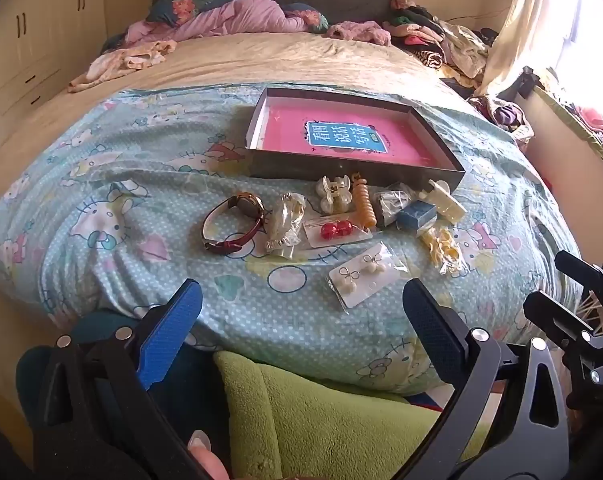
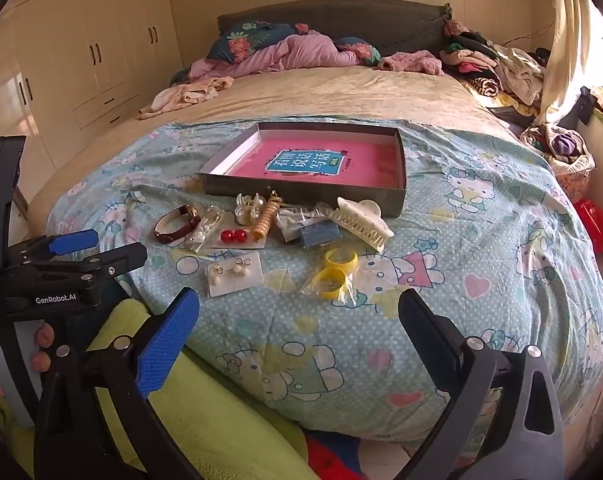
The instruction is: Organize jewelry
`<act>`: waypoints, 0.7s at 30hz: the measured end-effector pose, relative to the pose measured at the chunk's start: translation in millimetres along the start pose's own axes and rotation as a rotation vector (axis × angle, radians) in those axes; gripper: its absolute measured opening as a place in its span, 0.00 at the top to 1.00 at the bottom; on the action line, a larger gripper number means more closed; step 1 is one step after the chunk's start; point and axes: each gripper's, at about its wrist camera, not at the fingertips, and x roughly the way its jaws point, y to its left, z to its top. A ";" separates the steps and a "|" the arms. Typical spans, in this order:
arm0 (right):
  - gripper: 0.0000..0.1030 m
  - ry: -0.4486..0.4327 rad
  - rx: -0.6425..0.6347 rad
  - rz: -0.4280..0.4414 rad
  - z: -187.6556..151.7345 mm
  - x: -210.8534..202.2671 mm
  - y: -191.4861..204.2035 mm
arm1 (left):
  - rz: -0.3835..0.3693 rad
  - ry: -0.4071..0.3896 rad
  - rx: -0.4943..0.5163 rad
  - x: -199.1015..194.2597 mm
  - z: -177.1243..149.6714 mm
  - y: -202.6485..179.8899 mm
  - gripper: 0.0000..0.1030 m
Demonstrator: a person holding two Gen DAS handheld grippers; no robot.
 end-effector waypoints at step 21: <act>0.04 -0.007 -0.006 0.002 1.0 -1.5 1.8 | 0.001 -0.007 0.003 -8.1 1.9 0.3 0.09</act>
